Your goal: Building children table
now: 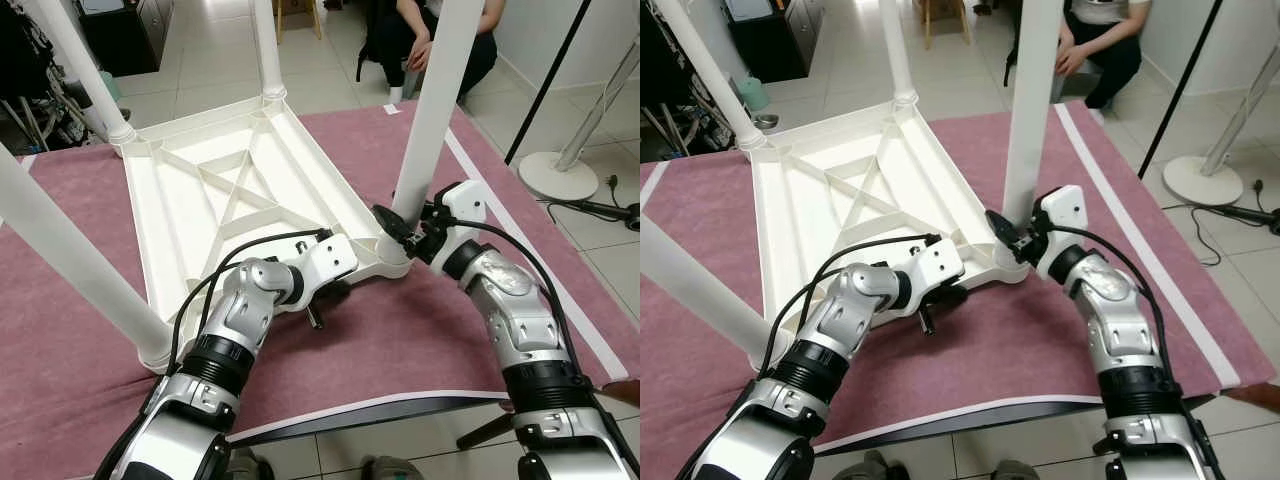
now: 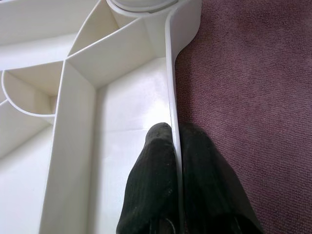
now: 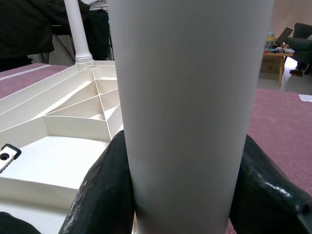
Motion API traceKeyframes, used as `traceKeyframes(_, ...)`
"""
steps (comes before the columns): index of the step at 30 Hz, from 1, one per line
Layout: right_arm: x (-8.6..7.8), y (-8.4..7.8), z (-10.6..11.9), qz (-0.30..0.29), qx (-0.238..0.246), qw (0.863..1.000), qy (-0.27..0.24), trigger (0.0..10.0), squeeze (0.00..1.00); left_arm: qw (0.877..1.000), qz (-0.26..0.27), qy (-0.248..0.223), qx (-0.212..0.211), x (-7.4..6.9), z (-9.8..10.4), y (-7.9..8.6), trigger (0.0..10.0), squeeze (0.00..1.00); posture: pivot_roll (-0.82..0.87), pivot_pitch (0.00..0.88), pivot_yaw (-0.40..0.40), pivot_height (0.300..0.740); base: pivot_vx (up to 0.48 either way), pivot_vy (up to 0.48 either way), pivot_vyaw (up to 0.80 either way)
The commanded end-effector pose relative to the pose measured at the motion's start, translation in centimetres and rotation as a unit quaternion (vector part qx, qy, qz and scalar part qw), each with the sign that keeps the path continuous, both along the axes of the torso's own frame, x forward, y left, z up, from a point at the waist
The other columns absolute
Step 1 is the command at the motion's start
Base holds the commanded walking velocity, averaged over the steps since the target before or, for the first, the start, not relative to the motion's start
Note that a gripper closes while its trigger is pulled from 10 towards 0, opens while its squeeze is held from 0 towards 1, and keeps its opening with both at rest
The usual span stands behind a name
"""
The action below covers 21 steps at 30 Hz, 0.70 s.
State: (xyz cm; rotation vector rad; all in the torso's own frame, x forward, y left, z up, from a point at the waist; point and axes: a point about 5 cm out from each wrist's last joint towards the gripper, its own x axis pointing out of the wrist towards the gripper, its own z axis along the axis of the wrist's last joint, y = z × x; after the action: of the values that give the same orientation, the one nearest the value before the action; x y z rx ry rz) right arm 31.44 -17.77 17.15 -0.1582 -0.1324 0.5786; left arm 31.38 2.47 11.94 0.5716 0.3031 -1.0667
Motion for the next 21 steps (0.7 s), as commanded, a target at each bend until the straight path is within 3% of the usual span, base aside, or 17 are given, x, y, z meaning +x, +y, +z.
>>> traceKeyframes(1,0.0,0.6,-0.7,0.012,-0.002,1.000,0.017,10.0,0.00,0.980,0.175,-0.089,0.026,1.4,-0.9,2.5,10.0,0.00,-0.02,0.000,0.124,0.740,0.000,0.000,0.00)
traceKeyframes(8,-0.2,0.8,-2.0,-0.021,-0.009,0.999,0.032,10.0,0.00,0.980,0.176,-0.089,0.025,1.4,-0.9,2.6,10.0,0.00,-0.02,0.000,0.123,0.740,0.000,0.000,0.00)
traceKeyframes(9,-0.3,1.0,-2.8,-0.058,-0.005,0.998,0.039,10.0,0.00,0.980,0.176,-0.089,0.025,1.4,-0.9,2.6,10.0,0.00,-0.02,0.000,0.123,0.740,0.000,0.000,0.00)
traceKeyframes(15,-0.1,1.2,-3.9,-0.140,-0.008,0.989,0.042,10.0,0.00,0.980,0.176,-0.089,0.025,1.4,-0.9,2.6,10.0,0.00,-0.02,0.000,0.123,0.740,0.000,0.000,0.00)
traceKeyframes(17,0.0,1.5,-4.4,-0.197,-0.014,0.980,0.041,10.0,0.00,0.980,0.176,-0.089,0.025,1.4,-0.9,2.5,10.0,0.00,-0.02,0.000,0.123,0.740,0.000,0.000,0.00)
traceKeyframes(21,0.1,2.4,-4.6,-0.235,-0.025,0.971,0.032,10.0,0.00,0.980,0.174,-0.089,0.023,1.4,-0.8,2.4,10.0,0.00,-0.03,0.000,0.124,0.740,0.000,0.000,0.00)
